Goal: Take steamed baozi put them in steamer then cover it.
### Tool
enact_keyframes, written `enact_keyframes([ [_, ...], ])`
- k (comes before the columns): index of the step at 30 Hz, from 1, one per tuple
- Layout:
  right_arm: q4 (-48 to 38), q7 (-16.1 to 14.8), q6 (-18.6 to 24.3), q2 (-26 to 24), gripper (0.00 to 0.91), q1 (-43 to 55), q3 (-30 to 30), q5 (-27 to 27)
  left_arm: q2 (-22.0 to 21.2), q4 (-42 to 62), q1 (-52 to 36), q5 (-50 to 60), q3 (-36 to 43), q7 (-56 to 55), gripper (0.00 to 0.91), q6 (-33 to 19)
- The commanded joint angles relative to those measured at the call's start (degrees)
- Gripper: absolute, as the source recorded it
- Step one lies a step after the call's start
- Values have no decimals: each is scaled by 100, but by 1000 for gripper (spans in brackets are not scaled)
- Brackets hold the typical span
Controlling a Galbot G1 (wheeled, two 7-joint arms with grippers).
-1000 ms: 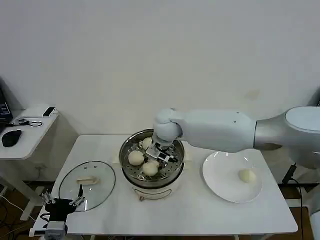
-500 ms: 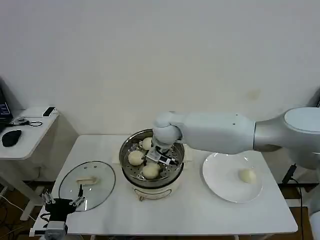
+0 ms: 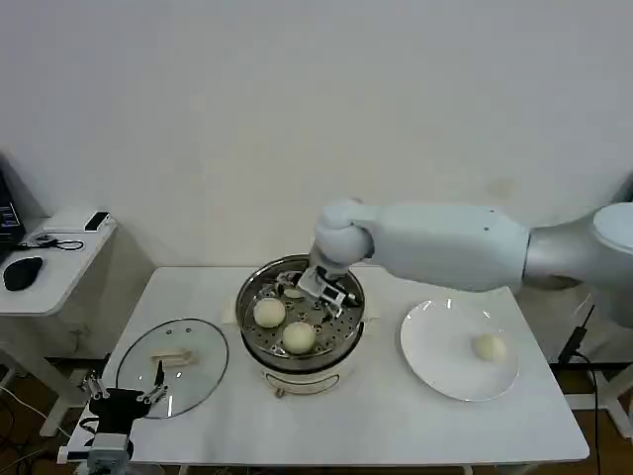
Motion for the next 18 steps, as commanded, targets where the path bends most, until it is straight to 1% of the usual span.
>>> enact_keyframes([
  [1,-119,123,-571,-619,907,292,119,481,69,31,-50,-19,12,15,907,12],
  [4,-82,128,-833,-933,907,358,187,564,110,39,-80,-43,8,23,907,22],
  [5,-28,97,-1041,-1167,907,406,194,621,133,43,-92,-51,6,28,907,31],
  [6,6,88,-1119,-1286,907,423,192,644,148,41,-99,-57,5,30,907,35],
  [8,115,14,-1442,-1616,907,486,168,779,194,40,-119,-68,6,43,907,48],
  [10,167,-15,-1583,-1809,907,488,176,733,223,50,-140,-86,2,46,907,50],
  [11,200,-73,-1715,-2081,907,421,232,636,240,65,-164,-106,-6,50,907,64],
  [13,228,-156,-1813,-2353,907,338,276,519,262,76,-186,-139,-18,52,907,76],
  [14,232,-201,-1862,-2579,907,230,327,444,287,78,-188,-152,-17,59,907,80],
  [16,212,-229,-1902,-2860,907,67,384,339,327,88,-193,-151,-4,64,907,81],
  [18,161,-254,-1898,-3192,907,-236,506,117,360,117,-214,-155,14,69,907,86],
])
